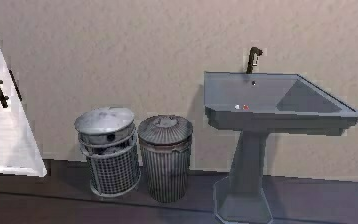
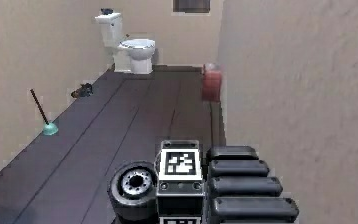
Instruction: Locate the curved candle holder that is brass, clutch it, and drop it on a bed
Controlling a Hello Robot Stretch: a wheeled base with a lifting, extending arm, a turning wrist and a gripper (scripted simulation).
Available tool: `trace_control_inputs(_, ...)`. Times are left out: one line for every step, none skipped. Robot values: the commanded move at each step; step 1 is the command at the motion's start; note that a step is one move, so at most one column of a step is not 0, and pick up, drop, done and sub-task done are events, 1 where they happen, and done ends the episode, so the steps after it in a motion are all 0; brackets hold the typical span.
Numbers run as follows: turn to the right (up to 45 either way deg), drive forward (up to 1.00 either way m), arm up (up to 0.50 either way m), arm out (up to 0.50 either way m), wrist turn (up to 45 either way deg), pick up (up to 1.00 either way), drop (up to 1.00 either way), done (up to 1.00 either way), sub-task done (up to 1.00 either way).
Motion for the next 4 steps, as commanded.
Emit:
trace_control_inputs(0.0, 0.2, 0.0, 0.0, 0.0, 0.0, 0.0, 0.0, 0.0)
trace_control_inputs(-45.0, 0.0, 0.0, 0.0, 0.0, 0.0, 0.0, 0.0, 0.0)
trace_control_inputs(-42.0, 0.0, 0.0, 0.0, 0.0, 0.0, 0.0, 0.0, 0.0)
trace_control_inputs(0.0, 0.35, 0.0, 0.0, 0.0, 0.0, 0.0, 0.0, 0.0)
